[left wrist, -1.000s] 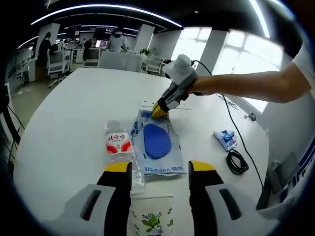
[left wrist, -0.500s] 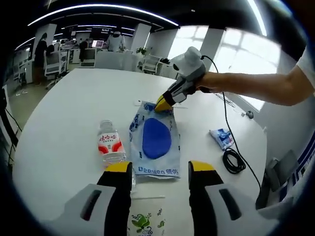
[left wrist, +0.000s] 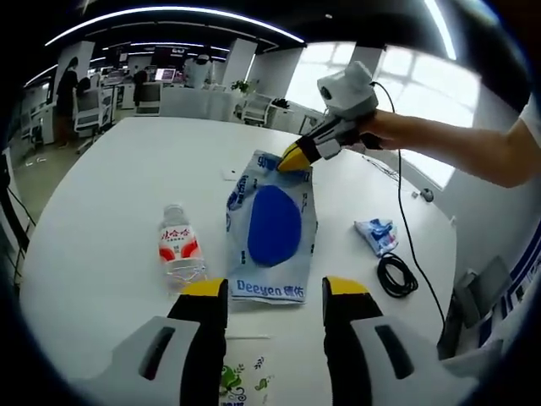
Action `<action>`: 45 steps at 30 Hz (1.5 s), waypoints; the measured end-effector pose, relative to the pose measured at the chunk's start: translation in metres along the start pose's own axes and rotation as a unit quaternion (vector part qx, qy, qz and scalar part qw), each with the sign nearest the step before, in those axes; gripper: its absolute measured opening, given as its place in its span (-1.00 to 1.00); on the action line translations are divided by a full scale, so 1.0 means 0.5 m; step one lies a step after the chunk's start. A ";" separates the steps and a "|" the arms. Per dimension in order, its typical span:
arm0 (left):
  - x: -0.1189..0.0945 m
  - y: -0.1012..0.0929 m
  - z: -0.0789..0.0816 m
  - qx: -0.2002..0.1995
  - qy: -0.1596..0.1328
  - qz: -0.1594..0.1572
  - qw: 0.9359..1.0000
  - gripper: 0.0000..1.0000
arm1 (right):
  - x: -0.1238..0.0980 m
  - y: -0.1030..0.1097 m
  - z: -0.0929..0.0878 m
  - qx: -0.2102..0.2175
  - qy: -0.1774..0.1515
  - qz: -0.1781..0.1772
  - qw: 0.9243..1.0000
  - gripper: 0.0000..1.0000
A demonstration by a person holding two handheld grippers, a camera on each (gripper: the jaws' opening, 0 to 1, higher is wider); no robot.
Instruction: Arrange the tabletop items into an orderly group along one side of the table until the central work area is clear of visible clutter.
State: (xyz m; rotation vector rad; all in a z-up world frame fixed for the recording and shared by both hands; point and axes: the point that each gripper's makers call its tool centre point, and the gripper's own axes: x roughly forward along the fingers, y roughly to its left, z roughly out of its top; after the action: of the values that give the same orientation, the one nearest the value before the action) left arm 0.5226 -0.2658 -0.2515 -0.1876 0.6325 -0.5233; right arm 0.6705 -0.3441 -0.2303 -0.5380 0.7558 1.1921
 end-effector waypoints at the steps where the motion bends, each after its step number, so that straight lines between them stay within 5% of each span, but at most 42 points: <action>1: 0.002 -0.003 -0.002 0.000 0.002 -0.001 1.000 -0.12 | -0.006 0.002 0.001 0.001 -0.003 -0.002 1.000 -1.00; 30: 0.040 -0.058 -0.004 -0.035 0.001 -0.022 0.999 -0.17 | -0.196 0.078 0.030 0.034 -0.086 -0.045 0.995 -1.00; 45: 0.057 -0.059 0.013 -0.100 -0.024 -0.025 0.994 -0.20 | -0.295 0.106 0.078 0.046 -0.149 -0.067 0.985 -1.00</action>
State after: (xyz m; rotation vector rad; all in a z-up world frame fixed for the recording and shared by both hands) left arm 0.5338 -0.3056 -0.2515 -0.4045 0.6347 -0.5022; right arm 0.6025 -0.3916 -0.0916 -0.3181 0.5072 1.0775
